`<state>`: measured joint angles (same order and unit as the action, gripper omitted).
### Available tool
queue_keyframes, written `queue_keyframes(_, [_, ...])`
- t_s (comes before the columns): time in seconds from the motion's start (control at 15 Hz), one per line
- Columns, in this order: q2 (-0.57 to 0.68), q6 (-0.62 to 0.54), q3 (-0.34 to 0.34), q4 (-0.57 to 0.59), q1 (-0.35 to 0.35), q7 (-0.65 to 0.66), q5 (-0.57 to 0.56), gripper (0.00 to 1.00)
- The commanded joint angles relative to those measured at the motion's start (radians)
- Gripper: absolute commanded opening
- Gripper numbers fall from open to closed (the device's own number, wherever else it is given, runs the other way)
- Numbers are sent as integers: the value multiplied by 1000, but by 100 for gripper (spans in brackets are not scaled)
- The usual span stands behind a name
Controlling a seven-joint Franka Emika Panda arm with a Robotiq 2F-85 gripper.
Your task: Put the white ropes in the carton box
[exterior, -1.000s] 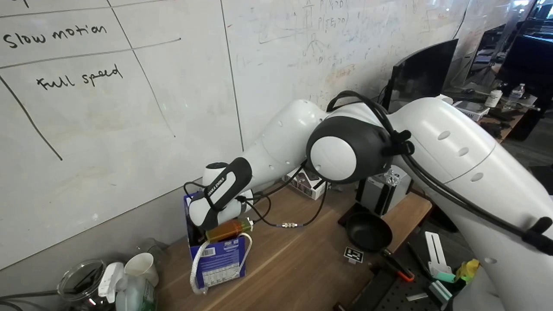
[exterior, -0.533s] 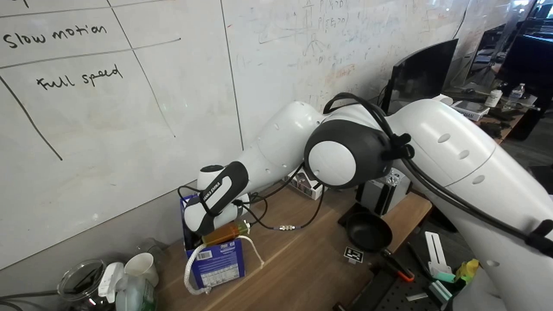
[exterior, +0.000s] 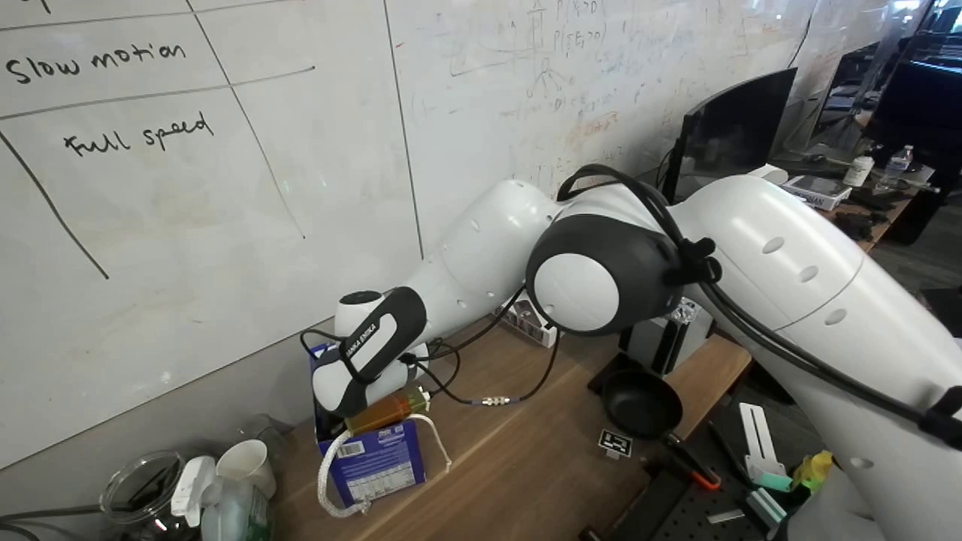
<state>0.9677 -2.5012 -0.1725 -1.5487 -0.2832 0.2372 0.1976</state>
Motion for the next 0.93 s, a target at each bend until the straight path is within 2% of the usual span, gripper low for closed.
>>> queue_keyframes(0.0, [-8,21,23,16,-25,30,-20,59])
queue_keyframes(0.33, [-54,83,59,15,-67,74,-73,96])
queue_keyframes(0.4, [-67,104,65,16,-75,85,-84,100])
queue_keyframes(0.87, [-174,153,110,-6,-122,157,-165,100])
